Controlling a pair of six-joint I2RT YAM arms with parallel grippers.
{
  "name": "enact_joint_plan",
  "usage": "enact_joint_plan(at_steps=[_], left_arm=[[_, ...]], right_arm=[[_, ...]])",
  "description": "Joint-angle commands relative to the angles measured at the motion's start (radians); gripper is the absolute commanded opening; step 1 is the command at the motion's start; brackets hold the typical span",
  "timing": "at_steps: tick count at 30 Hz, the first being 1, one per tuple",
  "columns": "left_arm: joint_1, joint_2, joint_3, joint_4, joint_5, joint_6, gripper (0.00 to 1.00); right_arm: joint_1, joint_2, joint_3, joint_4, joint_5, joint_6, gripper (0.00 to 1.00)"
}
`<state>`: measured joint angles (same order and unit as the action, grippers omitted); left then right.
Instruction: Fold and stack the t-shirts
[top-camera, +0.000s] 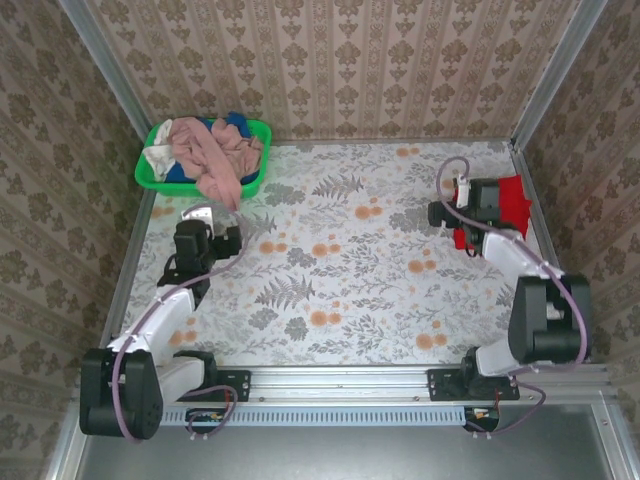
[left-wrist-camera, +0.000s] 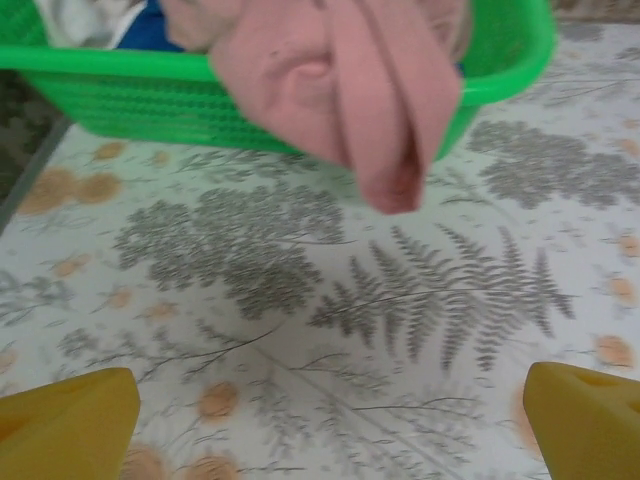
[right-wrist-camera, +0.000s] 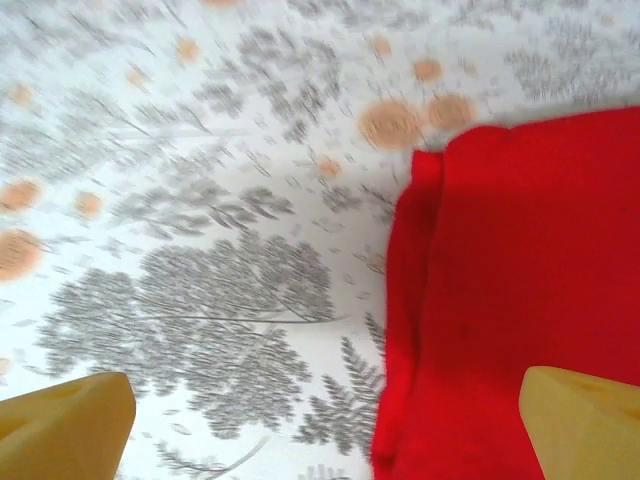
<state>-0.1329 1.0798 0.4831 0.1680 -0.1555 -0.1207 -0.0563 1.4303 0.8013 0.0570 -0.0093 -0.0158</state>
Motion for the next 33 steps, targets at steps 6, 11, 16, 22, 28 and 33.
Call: enact_joint_plan(at_steps=[6, 11, 16, 22, 28, 33], left_arm=[[0.069, 0.154, -0.123, 0.392, -0.01, 0.182, 1.0], [0.107, 0.254, -0.109, 0.539, 0.078, 0.184, 1.0], [0.126, 0.384, -0.074, 0.616, 0.152, 0.16, 1.0], [0.127, 0.458, -0.081, 0.694, 0.142, 0.16, 1.0], [0.112, 0.452, -0.075, 0.669, 0.111, 0.165, 1.0], [0.111, 0.453, -0.075, 0.671, 0.111, 0.165, 1.0]], right_arm=[[0.026, -0.045, -0.359, 0.634, 0.05, 0.102, 1.0], [0.027, 0.079, -0.421, 0.836, 0.03, 0.097, 1.0], [0.027, 0.104, -0.435, 0.883, -0.033, 0.073, 1.0], [0.049, 0.098, -0.457, 0.913, -0.055, 0.032, 1.0], [0.049, 0.103, -0.396, 0.809, -0.009, 0.051, 1.0], [0.051, 0.105, -0.395, 0.805, 0.005, 0.055, 1.0]])
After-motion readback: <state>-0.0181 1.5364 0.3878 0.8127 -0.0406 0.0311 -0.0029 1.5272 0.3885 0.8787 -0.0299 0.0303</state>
